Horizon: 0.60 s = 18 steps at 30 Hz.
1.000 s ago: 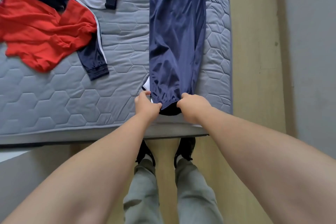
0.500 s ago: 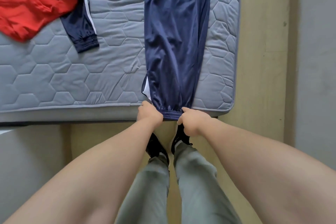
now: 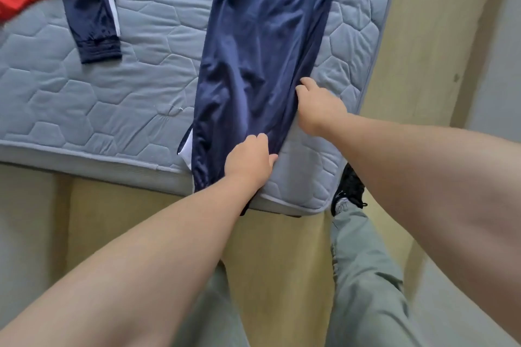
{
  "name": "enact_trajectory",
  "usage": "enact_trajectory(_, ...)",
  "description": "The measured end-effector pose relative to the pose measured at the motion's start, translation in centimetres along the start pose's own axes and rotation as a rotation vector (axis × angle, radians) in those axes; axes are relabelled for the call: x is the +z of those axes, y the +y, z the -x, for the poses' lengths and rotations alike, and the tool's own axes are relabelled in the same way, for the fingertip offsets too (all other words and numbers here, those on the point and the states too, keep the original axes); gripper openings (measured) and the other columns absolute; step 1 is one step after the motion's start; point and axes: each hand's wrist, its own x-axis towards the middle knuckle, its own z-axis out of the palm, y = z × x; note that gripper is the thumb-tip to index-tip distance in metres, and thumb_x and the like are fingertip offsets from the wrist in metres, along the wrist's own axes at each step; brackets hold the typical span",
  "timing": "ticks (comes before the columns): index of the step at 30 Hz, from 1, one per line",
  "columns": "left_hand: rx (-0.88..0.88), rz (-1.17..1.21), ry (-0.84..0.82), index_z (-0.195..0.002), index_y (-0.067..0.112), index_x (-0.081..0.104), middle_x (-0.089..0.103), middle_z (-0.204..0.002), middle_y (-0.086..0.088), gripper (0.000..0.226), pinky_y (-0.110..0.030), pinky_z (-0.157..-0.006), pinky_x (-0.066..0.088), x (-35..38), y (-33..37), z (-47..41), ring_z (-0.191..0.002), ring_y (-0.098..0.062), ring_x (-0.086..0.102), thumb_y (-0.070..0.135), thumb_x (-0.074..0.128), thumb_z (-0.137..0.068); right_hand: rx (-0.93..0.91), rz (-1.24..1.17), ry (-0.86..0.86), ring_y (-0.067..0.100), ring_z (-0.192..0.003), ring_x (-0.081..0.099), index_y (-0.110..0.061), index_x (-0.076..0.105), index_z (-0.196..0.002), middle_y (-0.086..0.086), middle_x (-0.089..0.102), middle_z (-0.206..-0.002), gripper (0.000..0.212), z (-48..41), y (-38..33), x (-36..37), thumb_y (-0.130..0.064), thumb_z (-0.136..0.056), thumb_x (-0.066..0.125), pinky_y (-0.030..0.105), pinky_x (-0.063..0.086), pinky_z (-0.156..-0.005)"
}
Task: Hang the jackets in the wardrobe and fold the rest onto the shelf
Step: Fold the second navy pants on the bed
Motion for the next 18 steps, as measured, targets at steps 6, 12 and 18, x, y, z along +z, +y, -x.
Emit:
enact_trajectory(6,-0.265,-0.080,0.066,-0.108,0.015,0.043,0.058,-0.112,-0.008,0.042,-0.038,-0.066,0.042,1.0,5.3,-3.7,-0.102,-0.032,0.062,0.054,0.053,-0.098,-0.285,0.188,-0.011,0.034,-0.123,0.044,-0.021,0.020,-0.155,-0.001,-0.002,-0.168,0.074,-3.7,4.8,-2.0,-0.004,-0.088,0.048,0.041,0.041,-0.070)
enact_trajectory(12,-0.355,-0.154,0.023,-0.092,0.017,0.038,0.061,-0.104,-0.006,0.021,-0.036,-0.062,0.038,0.4,7.5,-5.6,-0.085,-0.028,0.053,0.021,0.057,-0.100,-0.395,0.346,-0.006,0.029,-0.091,0.045,-0.013,0.045,-0.120,0.007,0.043,-0.122,0.038,-5.6,8.0,-5.3,-0.007,-0.084,0.056,0.039,0.031,-0.056)
enact_trajectory(18,-0.193,-0.231,-0.091,-0.092,0.020,0.036,0.059,-0.102,-0.003,0.020,-0.036,-0.063,0.039,0.7,9.1,-4.6,-0.087,-0.027,0.058,0.009,0.053,-0.095,-0.271,0.338,-0.280,0.035,-0.118,0.048,-0.028,0.023,-0.152,0.010,0.041,-0.134,0.074,-5.2,11.1,-5.9,-0.011,-0.088,0.054,0.041,0.043,-0.074)
